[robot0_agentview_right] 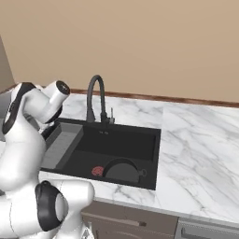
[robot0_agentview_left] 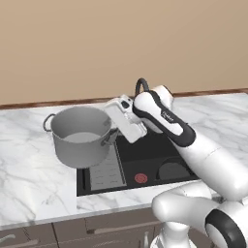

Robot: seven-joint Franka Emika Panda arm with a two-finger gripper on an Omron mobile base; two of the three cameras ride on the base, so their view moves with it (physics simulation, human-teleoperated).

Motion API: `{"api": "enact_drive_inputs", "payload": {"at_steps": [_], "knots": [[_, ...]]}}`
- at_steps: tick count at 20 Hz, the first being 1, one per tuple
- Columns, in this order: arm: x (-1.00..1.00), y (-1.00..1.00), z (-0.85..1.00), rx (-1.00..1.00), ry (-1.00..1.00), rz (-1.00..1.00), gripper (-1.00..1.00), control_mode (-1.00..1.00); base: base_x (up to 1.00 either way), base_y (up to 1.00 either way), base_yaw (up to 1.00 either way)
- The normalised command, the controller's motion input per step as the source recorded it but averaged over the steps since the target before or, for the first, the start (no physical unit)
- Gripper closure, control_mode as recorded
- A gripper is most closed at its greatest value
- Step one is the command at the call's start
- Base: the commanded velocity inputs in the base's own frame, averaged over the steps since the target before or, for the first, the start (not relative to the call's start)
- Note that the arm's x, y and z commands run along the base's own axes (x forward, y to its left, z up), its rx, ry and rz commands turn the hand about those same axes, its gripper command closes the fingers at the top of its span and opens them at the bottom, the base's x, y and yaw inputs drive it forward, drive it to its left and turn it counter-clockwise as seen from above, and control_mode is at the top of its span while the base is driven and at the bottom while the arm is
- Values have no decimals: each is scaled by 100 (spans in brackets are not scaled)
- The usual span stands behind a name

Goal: Pick the pot and pot and place them in the sink. Then turn on the water.

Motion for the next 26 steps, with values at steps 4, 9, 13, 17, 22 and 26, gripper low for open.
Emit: {"api": "enact_drive_inputs", "payload": {"at_steps": [4,9,13,17,22,26], "knots": [[0,-89,10,6,0,-1,100,-100,0,0,0],[0,-92,9,7,0,0,100,-100,0,0,0],[-1,-90,7,7,0,0,100,-100,0,0,0],[0,-87,0,6,0,0,100,-100,0,0,0],[0,-88,0,4,1,0,100,-100,0,0,0],[-1,-88,0,2,0,0,100,-100,0,0,0]]}}
